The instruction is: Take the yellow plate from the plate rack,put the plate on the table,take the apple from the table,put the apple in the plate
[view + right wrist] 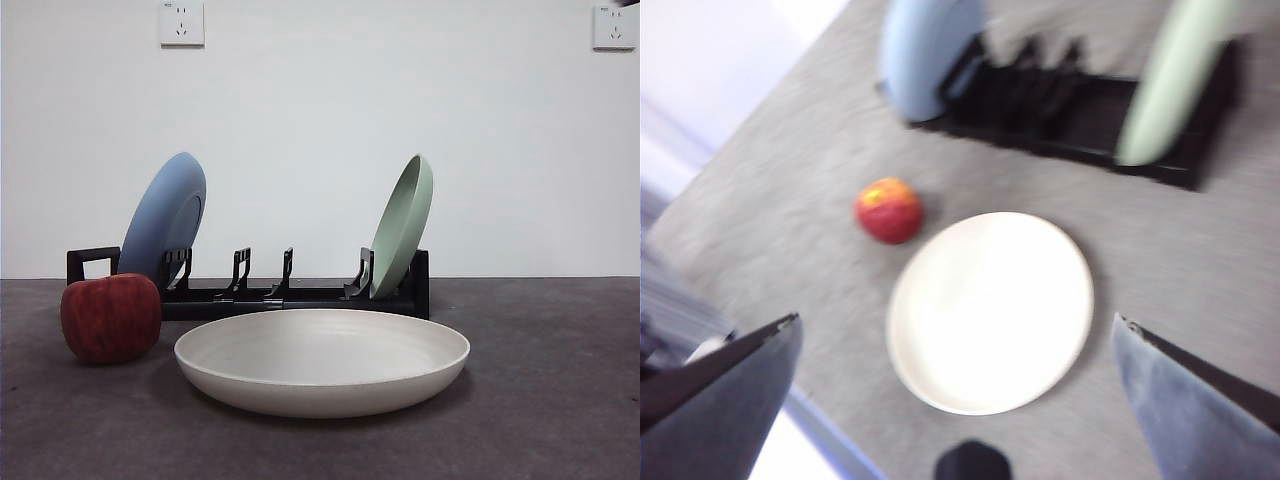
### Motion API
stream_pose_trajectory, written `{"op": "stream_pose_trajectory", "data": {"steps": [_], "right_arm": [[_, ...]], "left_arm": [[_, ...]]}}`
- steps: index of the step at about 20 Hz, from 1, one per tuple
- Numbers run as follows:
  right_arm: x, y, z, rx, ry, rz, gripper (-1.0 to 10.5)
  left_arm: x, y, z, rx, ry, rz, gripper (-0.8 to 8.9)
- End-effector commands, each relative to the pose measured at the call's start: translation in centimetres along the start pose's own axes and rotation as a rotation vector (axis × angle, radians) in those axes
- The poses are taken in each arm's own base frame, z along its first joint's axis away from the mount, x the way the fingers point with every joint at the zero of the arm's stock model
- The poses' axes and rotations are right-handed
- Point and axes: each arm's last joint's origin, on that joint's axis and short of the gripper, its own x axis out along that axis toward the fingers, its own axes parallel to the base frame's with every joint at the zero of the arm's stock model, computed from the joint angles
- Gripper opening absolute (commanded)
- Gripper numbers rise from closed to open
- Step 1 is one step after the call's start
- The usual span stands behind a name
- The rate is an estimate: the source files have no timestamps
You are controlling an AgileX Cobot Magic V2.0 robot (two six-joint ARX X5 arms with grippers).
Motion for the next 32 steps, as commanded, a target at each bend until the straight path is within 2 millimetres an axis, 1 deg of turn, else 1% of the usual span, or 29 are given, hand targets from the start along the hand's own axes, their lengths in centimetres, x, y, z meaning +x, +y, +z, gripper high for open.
{"op": "stream_pose_trajectory", "data": {"steps": [1, 2, 3, 8, 11, 14, 19, 23, 25, 27, 30, 31, 32], "right_arm": [[1.9, 0.4, 0.6, -0.039, 0.032, 0.076, 5.7], [3.2, 0.8, 1.0, -0.072, 0.047, 0.118, 5.7], [4.0, 1.0, 1.2, -0.086, 0.052, 0.133, 5.7], [8.8, 2.6, 2.4, -0.186, 0.06, 0.147, 5.7], [12.3, 3.9, 3.0, -0.232, 0.106, 0.155, 5.7], [15.8, 5.0, 4.0, -0.276, 0.161, 0.152, 5.7], [21.8, 6.6, 6.0, -0.316, 0.233, 0.195, 5.7], [26.3, 7.6, 7.0, -0.355, 0.289, 0.175, 5.8], [28.4, 8.1, 7.2, -0.371, 0.319, 0.173, 5.9], [30.8, 8.6, 7.1, -0.382, 0.353, 0.161, 6.4], [34.6, 9.2, 6.5, -0.398, 0.411, 0.142, 6.4], [35.5, 9.5, 6.1, -0.399, 0.432, 0.142, 6.7], [36.3, 9.6, 5.8, -0.399, 0.447, 0.144, 6.7]], "left_arm": [[-1.5, 0.7, -0.4, -0.102, -0.006, 0.01, -0.07], [-2.0, 0.9, -0.7, -0.132, 0.006, 0.015, -0.07], [-2.2, 1.1, -0.9, -0.143, 0.014, 0.02, -0.06], [-2.7, 1.6, -1.8, -0.181, 0.076, 0.095, -0.06], [-2.7, 1.7, -2.3, -0.203, 0.125, 0.115, -0.06], [-2.8, 1.8, -2.5, -0.198, 0.133, 0.143, -0.06], [-3.1, 2.1, -2.9, -0.201, 0.159, 0.163, -0.06], [-3.7, 2.4, -3.4, -0.188, 0.182, 0.194, -0.06], [-4.0, 2.6, -3.6, -0.184, 0.19, 0.203, -0.06], [-4.6, 3.0, -4.0, -0.176, 0.194, 0.225, -0.06], [-5.6, 3.5, -4.7, -0.179, 0.215, 0.237, -0.07], [-5.9, 3.7, -4.9, -0.177, 0.22, 0.239, -0.06], [-6.2, 3.8, -5.0, -0.175, 0.224, 0.241, -0.06]]}}
